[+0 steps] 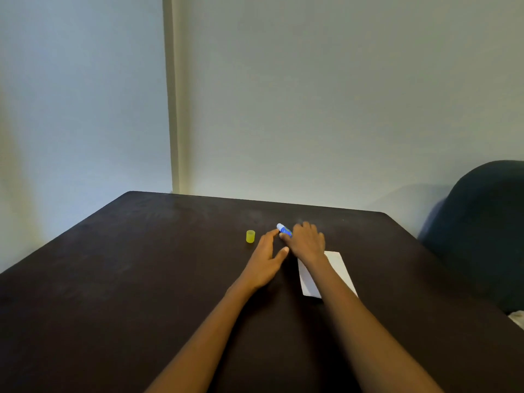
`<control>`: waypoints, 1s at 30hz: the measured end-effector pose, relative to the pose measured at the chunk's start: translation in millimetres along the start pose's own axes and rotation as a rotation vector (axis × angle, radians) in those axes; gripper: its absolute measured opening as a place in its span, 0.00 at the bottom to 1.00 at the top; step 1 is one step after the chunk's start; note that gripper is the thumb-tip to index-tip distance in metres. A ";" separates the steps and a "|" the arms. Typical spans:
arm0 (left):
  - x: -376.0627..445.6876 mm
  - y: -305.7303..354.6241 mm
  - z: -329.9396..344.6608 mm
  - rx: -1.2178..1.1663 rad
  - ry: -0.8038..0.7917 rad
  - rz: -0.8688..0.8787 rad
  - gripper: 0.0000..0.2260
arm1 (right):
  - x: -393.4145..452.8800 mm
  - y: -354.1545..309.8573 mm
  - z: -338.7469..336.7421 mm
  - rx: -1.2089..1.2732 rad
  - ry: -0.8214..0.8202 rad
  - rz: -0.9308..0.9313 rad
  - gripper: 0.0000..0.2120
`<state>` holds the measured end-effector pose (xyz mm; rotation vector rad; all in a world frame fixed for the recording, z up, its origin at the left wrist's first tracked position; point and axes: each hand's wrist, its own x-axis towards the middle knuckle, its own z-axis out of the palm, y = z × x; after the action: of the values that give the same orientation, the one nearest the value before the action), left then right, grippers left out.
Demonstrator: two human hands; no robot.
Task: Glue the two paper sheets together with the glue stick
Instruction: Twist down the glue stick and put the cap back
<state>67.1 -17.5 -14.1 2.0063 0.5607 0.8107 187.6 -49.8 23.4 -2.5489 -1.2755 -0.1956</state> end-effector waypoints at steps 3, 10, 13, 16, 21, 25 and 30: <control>2.0 -3.8 -1.8 -0.112 0.060 -0.004 0.20 | 12.7 -3.3 9.6 -0.025 -0.044 0.044 0.21; 2.8 1.2 -5.9 -0.428 0.215 -0.144 0.17 | -1.6 4.4 12.8 0.632 0.156 0.107 0.12; 2.9 4.3 -7.2 -0.482 0.247 -0.139 0.16 | -24.8 -2.5 13.1 0.910 0.180 0.048 0.10; -1.6 8.2 -7.0 -0.487 0.226 -0.097 0.16 | -42.9 -9.0 10.7 1.024 0.139 0.017 0.08; -7.2 11.4 -6.3 -0.475 0.206 -0.050 0.11 | -66.4 -16.0 9.1 1.209 0.026 -0.068 0.07; -9.3 13.4 -12.2 -0.580 0.246 -0.117 0.07 | -72.7 -18.7 10.0 1.315 -0.142 -0.103 0.12; -12.0 19.5 -21.9 -0.882 0.168 -0.218 0.13 | -72.6 -16.4 3.5 1.543 -0.276 -0.120 0.10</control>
<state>44.5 -23.0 7.4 1.0614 0.4007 0.8897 130.9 -94.6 5.4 -1.1564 -0.9633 0.8188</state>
